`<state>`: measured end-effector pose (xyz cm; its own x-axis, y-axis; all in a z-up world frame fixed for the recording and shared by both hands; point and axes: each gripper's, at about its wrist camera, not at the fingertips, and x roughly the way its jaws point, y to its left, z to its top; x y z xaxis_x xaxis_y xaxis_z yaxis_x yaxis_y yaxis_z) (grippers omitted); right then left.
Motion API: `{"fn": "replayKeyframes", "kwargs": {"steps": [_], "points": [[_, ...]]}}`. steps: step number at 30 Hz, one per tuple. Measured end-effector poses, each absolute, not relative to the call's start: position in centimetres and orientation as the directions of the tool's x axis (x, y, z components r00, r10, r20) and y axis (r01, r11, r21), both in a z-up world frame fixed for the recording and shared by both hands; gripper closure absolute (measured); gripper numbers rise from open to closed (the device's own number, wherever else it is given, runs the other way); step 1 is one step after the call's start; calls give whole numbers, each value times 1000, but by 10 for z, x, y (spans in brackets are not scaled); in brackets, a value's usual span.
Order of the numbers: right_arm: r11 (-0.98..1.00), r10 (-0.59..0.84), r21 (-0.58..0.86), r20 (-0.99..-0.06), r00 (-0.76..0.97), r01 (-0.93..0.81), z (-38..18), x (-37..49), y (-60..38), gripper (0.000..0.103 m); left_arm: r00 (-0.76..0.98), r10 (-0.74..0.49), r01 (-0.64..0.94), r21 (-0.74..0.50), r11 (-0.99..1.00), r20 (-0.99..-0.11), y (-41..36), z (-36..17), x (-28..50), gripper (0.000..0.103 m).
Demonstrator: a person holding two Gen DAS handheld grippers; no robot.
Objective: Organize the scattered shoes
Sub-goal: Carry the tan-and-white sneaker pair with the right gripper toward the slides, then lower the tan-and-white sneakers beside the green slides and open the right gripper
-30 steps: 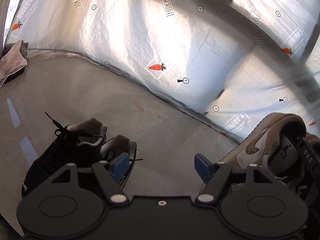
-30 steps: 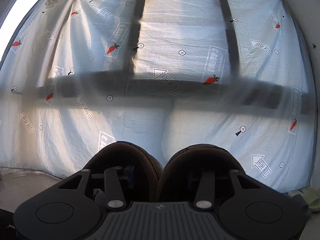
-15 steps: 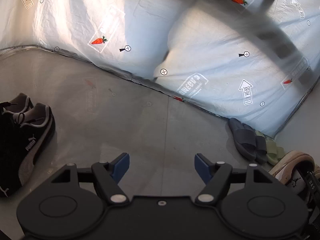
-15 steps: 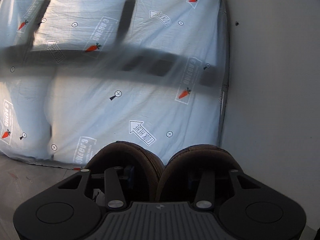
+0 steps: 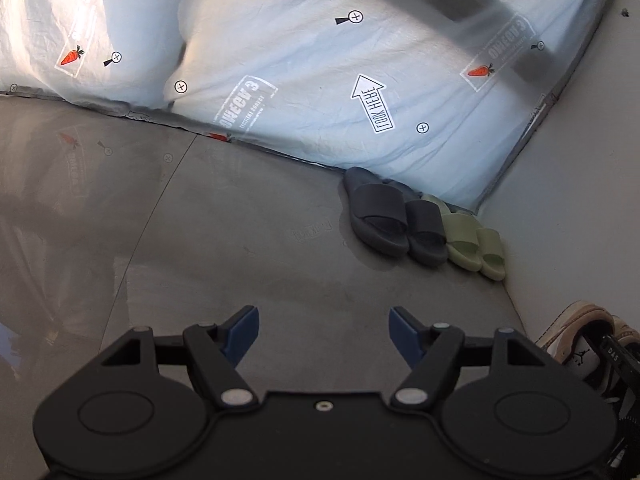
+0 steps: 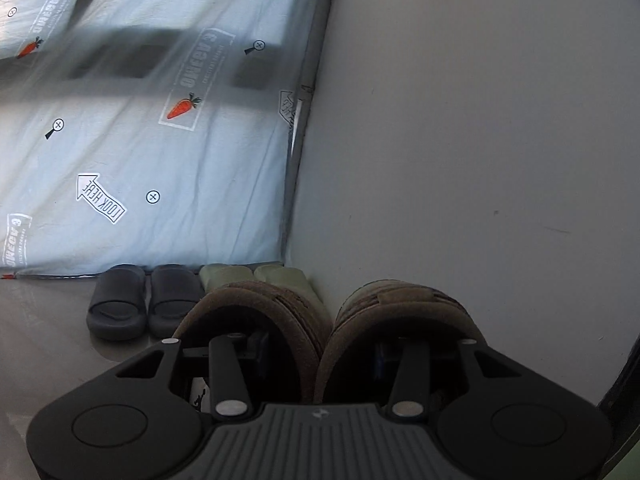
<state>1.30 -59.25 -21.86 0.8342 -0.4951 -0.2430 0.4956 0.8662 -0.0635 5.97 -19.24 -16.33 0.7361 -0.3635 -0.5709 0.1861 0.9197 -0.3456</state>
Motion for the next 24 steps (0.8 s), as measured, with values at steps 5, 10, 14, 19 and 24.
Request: {"fn": "replayKeyframes", "kwargs": {"steps": [5,10,14,19,24], "points": [[863,-495,-45,-271,825,503,-228,34,-635,56,741,-340,169,-329,929,-579,-217,-158,70,30],[874,-462,-5,-319,827,486,-242,76,-667,53,749,-307,151,-300,942,-587,-232,-153,84,30],[895,-406,16,-380,831,445,-252,115,-685,53,748,-278,131,-276,952,-603,-243,-152,99,30],[926,-297,62,-487,821,372,-272,173,-704,53,754,-230,98,-241,966,-615,-254,-151,122,30],[938,-206,110,-585,784,329,-286,234,-724,53,749,-198,57,-236,970,-633,-258,-149,147,30]]}}
